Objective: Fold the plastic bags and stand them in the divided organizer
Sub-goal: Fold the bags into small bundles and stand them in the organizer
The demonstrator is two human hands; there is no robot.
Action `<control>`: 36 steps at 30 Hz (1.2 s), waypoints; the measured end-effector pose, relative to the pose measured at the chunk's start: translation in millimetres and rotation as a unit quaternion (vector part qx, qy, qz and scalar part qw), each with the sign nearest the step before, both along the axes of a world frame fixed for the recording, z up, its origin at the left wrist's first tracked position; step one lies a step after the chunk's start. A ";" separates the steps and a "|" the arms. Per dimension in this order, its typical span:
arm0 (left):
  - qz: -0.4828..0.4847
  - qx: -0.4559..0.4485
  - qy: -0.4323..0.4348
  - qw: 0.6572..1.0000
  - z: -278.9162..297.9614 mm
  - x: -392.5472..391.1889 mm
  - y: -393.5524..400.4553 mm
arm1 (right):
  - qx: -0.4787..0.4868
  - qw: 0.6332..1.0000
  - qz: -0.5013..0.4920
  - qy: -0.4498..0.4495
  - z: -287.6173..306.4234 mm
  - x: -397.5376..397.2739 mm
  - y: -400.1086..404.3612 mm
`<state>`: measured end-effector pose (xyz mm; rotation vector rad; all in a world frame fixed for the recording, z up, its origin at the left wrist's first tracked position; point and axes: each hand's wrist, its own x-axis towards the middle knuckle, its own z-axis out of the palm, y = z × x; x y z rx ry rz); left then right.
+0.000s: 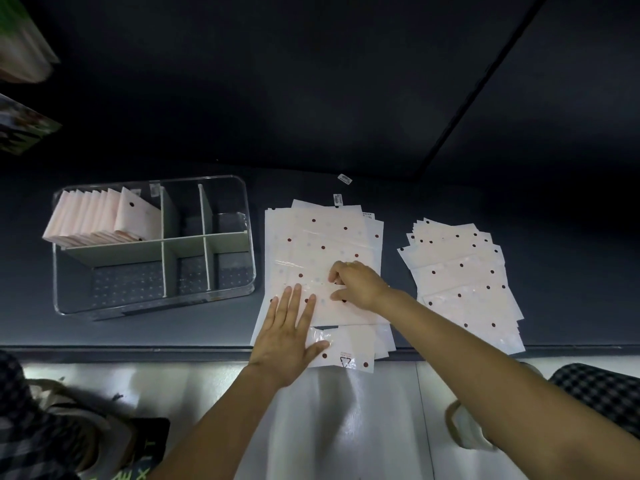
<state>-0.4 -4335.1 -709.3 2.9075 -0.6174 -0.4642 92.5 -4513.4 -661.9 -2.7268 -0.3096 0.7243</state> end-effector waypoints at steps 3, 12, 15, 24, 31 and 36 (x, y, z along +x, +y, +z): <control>0.004 -0.035 0.005 0.999 1.4 1.5 3.8 | -0.040 0.999 0.034 0.001 -0.4 4.2 -1.4; 0.328 -0.399 -0.111 0.849 45.7 -0.6 -9.2 | 0.127 0.985 -0.106 0.051 18.2 -12.8 -9.3; 0.439 -0.492 0.049 0.750 64.5 5.0 -19.4 | 0.298 0.917 -0.249 0.092 36.7 -32.9 -12.3; 0.451 -0.639 0.280 0.557 110.1 -8.0 -17.4 | 0.441 0.812 -0.352 0.147 75.1 -81.0 -2.7; 0.387 -0.606 0.244 0.650 140.4 -12.9 -1.1 | 0.442 0.821 -0.328 0.149 102.7 -98.6 -5.6; 0.353 -0.591 0.213 0.693 153.2 -14.7 8.7 | 0.447 0.835 -0.311 0.080 115.3 -103.7 -2.0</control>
